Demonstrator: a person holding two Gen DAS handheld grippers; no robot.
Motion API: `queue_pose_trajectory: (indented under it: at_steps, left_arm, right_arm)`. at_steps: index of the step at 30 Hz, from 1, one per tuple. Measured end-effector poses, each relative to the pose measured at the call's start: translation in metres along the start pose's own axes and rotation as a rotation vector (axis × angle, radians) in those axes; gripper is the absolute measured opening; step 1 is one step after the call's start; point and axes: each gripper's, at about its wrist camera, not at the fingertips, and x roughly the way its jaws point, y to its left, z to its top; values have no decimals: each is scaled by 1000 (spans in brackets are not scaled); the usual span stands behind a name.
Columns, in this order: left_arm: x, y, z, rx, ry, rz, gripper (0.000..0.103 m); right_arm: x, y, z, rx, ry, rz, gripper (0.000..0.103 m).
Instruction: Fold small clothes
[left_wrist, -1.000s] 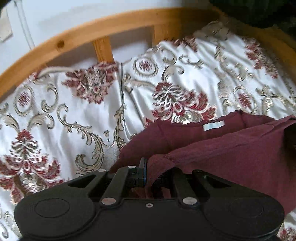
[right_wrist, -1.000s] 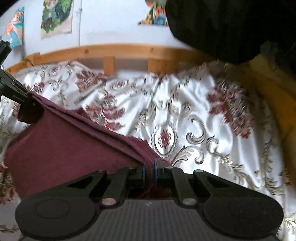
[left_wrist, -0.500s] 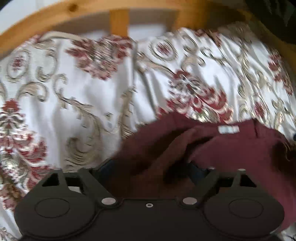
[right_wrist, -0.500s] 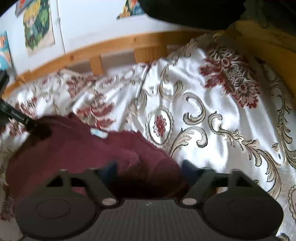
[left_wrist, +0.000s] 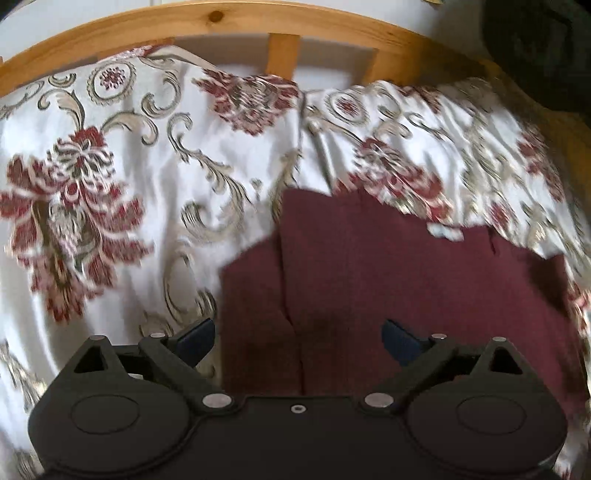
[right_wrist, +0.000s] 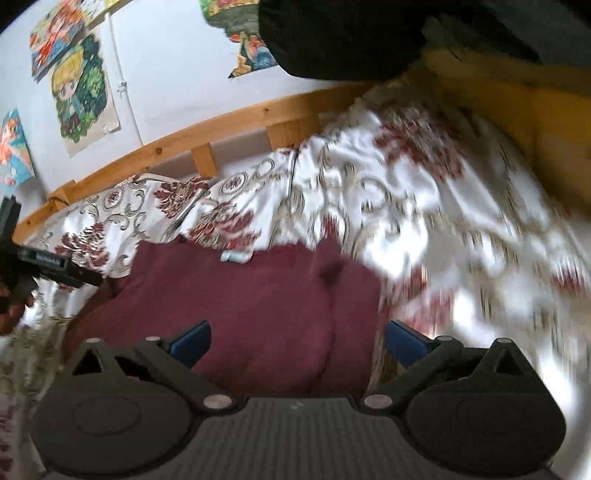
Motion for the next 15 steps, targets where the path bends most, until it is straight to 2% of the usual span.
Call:
queue_pose_trajectory:
  at_steps: [1,3,4,6,8,9,10,11,12,13,14,15]
  left_arm:
    - [-3,-1,-6,4,-1,-9,95]
    - [-6,-4,-18,8,3,-30,88]
    - [-6,-5,-23,10,8,-40,82]
    - [-6,-6,-32,-1,16,-51,69]
    - [-2,-4,-37,-34,35,-59,45]
    - [0,-3,-40,-53,42,-64,41]
    - [2,-2,-41,-69,46,-64,32]
    - [2,-2,-42,-87,48,-66,18]
    - [1,-2,-43,-100,47,-69,11]
    - [0,-2,-44,-109,42,-64,6]
    - [-4,-3,-46,-116,32,-53,5]
    - [-7,-3,-47,-125,21,-41,5]
  right_arm:
    - [-5,0,-9,34,-2,18,103]
    - [-10,-3,-25,114,-8,108,103]
    - [-10,-4,-30,141,-10,158,103]
    - [-7,-4,-36,150,-15,193,103]
    - [-1,-3,-38,145,-10,195,102]
    - [3,-2,-38,141,-5,194,94]
    - [6,-1,-38,137,-3,188,83]
    - [9,-1,-38,137,-2,177,77]
    - [10,-2,-37,141,-5,171,72]
    - [12,-3,-38,147,-8,170,67]
    - [13,-4,-39,152,-11,164,62]
    - [13,-4,-41,154,-13,153,50]
